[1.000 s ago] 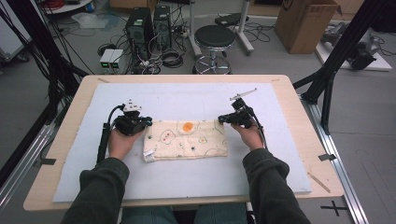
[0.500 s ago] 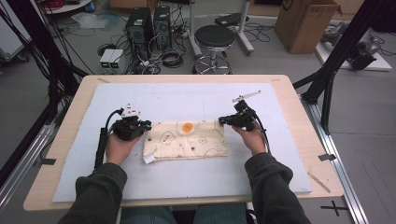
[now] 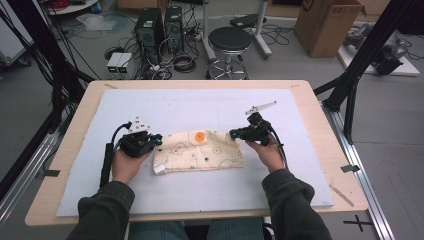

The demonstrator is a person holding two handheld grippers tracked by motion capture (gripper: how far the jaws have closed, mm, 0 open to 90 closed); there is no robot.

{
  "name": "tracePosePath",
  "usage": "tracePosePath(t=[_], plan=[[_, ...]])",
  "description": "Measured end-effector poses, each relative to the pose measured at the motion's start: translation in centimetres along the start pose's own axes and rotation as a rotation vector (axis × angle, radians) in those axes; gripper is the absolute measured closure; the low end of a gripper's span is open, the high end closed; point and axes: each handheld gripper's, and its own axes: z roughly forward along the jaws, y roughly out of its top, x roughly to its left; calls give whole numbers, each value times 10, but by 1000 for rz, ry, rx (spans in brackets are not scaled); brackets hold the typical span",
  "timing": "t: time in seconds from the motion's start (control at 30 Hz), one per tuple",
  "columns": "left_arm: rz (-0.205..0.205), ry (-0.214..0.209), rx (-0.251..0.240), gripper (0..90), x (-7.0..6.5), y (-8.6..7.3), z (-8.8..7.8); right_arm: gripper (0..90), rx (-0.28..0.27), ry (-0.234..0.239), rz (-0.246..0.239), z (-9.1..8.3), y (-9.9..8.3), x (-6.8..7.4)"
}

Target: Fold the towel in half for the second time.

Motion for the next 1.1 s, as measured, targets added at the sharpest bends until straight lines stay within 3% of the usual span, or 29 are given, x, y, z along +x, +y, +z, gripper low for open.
tracePosePath(t=[0.37, 0.43, 0.6, 0.93, 1.1], plan=[[23, -31, -41, 846, -6, -11, -12, 849, 3, 3, -2, -8, -18, 3], [32, -37, -49, 845, -7, -13, -15, 849, 16, -22, -37, -12, -20, 8], [64, -55, -39, 842, -13, -19, -20, 847, 26, -20, -84, -15, -26, 17], [177, -70, 11, 839, -30, -21, -26, 843, 20, -22, -100, -23, -42, 26], [171, -82, 17, 838, -33, -31, -27, 838, 28, -23, -110, -24, -50, 30]])
